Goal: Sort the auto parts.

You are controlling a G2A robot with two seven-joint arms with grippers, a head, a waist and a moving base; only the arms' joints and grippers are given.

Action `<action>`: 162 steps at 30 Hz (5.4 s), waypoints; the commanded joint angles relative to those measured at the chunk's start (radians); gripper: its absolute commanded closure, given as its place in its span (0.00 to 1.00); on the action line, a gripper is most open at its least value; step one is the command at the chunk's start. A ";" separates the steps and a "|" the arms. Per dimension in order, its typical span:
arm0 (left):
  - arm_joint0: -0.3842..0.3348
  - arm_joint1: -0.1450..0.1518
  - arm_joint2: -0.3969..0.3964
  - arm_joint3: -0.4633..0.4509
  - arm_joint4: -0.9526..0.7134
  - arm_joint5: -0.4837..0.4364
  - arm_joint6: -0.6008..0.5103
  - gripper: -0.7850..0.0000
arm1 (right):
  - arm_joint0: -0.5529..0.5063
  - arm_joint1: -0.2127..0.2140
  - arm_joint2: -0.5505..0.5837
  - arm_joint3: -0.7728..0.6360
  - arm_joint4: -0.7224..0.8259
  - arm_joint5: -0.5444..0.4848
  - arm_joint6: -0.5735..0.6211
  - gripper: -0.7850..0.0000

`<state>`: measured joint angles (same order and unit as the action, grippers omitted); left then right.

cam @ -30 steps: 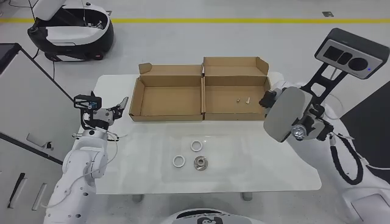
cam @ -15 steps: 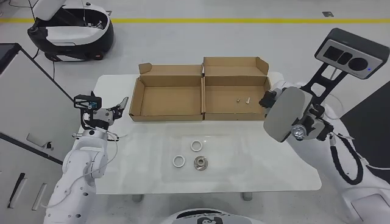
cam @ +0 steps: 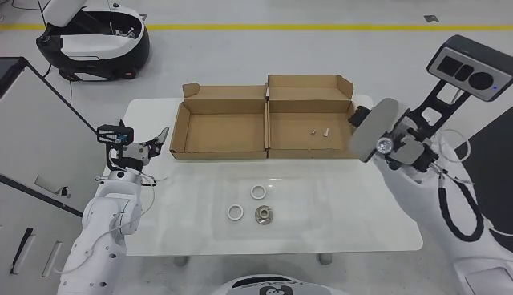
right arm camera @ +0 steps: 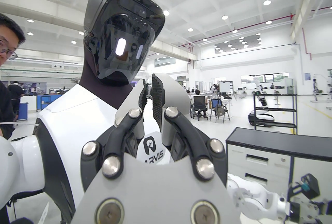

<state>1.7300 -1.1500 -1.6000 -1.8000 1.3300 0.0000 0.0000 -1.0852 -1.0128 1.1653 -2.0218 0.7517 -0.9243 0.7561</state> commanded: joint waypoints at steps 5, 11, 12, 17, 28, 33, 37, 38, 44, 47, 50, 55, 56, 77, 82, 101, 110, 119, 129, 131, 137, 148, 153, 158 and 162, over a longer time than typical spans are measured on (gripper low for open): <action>0.000 0.000 0.000 0.000 0.000 0.000 0.000 0.00 | -0.073 0.030 0.202 0.043 -0.173 0.133 0.083 1.00; 0.000 0.000 0.000 0.000 0.000 0.000 0.000 0.00 | -0.080 0.061 0.368 0.065 -0.376 0.258 0.259 1.00; 0.000 0.000 0.000 0.000 0.000 0.000 0.000 0.00 | -0.065 0.066 0.386 0.080 -0.411 0.273 0.296 1.00; 0.000 0.000 0.000 0.000 0.000 0.000 0.000 0.00 | 0.036 0.080 0.385 0.164 -0.541 0.310 0.416 1.00; 0.000 0.000 0.000 0.000 0.000 0.000 0.000 0.00 | 0.242 0.098 0.256 0.348 -0.809 0.287 0.426 1.00; 0.000 0.000 0.000 0.000 0.000 0.000 0.000 0.00 | 0.242 0.098 0.256 0.348 -0.809 0.287 0.426 1.00; 0.000 0.000 0.000 0.000 0.000 0.000 0.000 0.00 | 0.242 0.098 0.256 0.348 -0.809 0.287 0.426 1.00; 0.000 0.000 0.000 0.000 0.000 0.000 0.000 0.00 | 0.242 0.098 0.256 0.348 -0.809 0.287 0.426 1.00; 0.000 0.000 0.000 0.000 0.000 0.000 0.000 0.00 | 0.242 0.098 0.256 0.348 -0.809 0.287 0.426 1.00; 0.000 0.000 0.000 0.000 0.000 0.000 0.000 0.00 | 0.234 0.098 0.247 0.337 -0.840 0.300 0.413 1.00; 0.000 0.000 0.000 0.000 0.000 0.000 0.000 0.00 | 0.238 0.095 0.203 0.330 -0.905 0.332 0.387 1.00; 0.000 0.000 0.000 0.000 0.000 0.000 0.000 0.00 | 0.297 0.079 0.070 0.365 -1.008 0.394 0.376 1.00; 0.000 0.000 0.000 0.000 0.000 0.000 0.000 0.00 | 0.313 0.075 0.041 0.371 -1.042 0.410 0.381 1.00; 0.000 0.000 0.000 0.000 0.000 0.000 0.000 0.00 | 0.686 -0.106 -0.531 0.797 -1.477 0.548 0.352 1.00; 0.000 0.000 0.000 0.000 0.000 0.000 0.000 0.00 | 0.731 -0.165 -0.622 0.923 -1.498 0.531 0.326 1.00; 0.000 0.000 0.000 0.000 0.000 0.000 0.000 0.00 | 0.778 -0.341 -0.785 1.286 -1.528 0.431 0.233 1.00; 0.000 0.000 0.000 0.000 0.000 0.000 0.000 0.00 | 0.763 -0.404 -0.828 1.412 -1.564 0.410 0.210 1.00; 0.000 0.000 0.000 0.000 0.000 0.000 0.000 0.00 | 0.746 -0.458 -0.853 1.524 -1.597 0.380 0.180 1.00; 0.000 0.000 0.000 0.000 0.000 0.000 0.000 0.00 | 0.720 -0.503 -0.864 1.620 -1.621 0.367 0.155 1.00; 0.000 0.000 0.000 0.000 0.000 0.000 0.000 0.00 | 0.715 -0.511 -0.867 1.635 -1.629 0.367 0.153 1.00; 0.000 0.000 0.000 0.000 0.000 0.000 0.000 0.00 | 0.707 -0.532 -0.867 1.676 -1.638 0.362 0.147 1.00; 0.000 0.000 0.000 0.000 0.000 0.000 0.000 0.00 | 0.702 -0.557 -0.855 1.734 -1.636 0.358 0.137 1.00; 0.000 0.000 0.000 0.000 0.000 0.000 0.000 0.00 | 0.700 -0.564 -0.851 1.750 -1.641 0.357 0.133 1.00; 0.000 0.000 0.000 0.000 0.000 0.000 0.000 0.00 | 0.699 -0.570 -0.846 1.766 -1.646 0.355 0.126 0.91; 0.000 0.000 0.000 0.000 0.000 0.000 0.000 0.00 | 0.700 -0.574 -0.843 1.776 -1.650 0.357 0.123 0.86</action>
<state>1.7300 -1.1500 -1.6000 -1.8000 1.3300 0.0000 0.0000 -0.3852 -1.5859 0.3223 -0.2478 -0.8972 -0.5682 0.8794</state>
